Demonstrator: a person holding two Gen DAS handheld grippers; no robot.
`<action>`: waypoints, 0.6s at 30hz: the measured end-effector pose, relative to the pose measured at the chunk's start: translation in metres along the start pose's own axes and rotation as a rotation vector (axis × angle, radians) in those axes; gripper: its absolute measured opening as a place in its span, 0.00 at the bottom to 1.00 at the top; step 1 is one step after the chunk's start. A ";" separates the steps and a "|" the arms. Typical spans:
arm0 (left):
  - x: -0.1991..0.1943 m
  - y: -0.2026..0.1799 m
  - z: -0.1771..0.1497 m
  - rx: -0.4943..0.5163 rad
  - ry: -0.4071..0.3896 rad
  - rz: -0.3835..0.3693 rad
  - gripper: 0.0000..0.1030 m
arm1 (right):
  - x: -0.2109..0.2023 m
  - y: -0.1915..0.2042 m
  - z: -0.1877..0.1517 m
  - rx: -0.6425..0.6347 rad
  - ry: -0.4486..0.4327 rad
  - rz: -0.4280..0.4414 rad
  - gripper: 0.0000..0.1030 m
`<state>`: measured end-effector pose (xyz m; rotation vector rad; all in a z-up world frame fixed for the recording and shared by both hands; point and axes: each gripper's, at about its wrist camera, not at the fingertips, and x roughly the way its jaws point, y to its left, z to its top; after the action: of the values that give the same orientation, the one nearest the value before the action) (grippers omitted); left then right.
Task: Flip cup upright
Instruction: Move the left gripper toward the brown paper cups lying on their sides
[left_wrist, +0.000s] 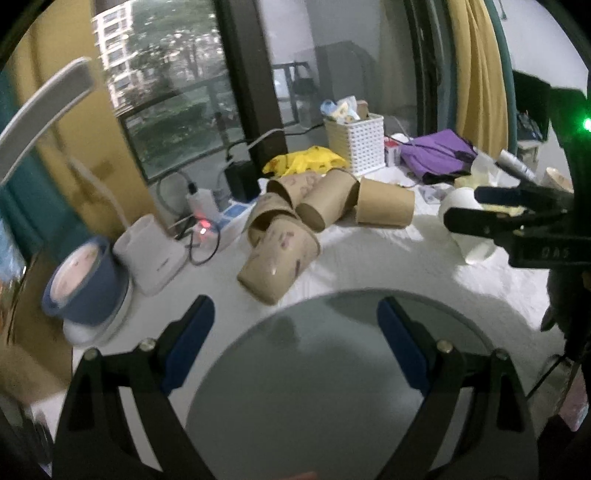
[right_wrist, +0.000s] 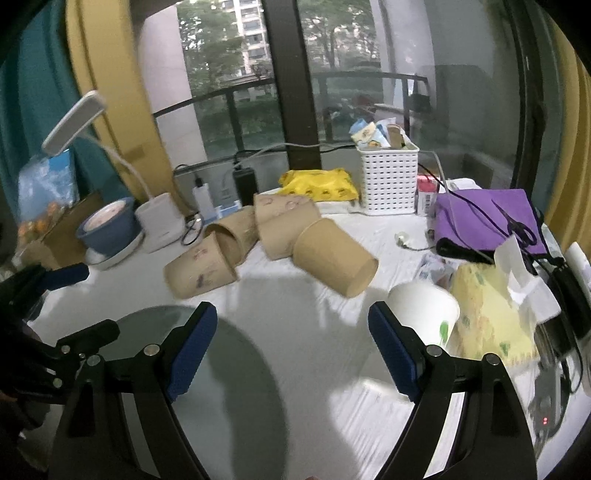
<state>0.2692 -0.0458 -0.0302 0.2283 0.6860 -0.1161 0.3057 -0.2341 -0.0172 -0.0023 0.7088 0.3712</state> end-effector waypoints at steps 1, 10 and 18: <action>0.009 -0.001 0.006 0.015 0.007 0.000 0.88 | 0.007 -0.005 0.004 0.004 0.001 -0.003 0.84; 0.078 -0.007 0.053 0.120 0.057 -0.009 0.88 | 0.048 -0.026 0.030 0.033 0.024 -0.016 0.84; 0.127 -0.028 0.083 0.241 0.088 -0.014 0.88 | 0.070 -0.041 0.043 0.064 0.044 -0.013 0.84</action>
<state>0.4130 -0.0976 -0.0537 0.4617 0.7618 -0.2034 0.3956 -0.2438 -0.0336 0.0454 0.7633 0.3368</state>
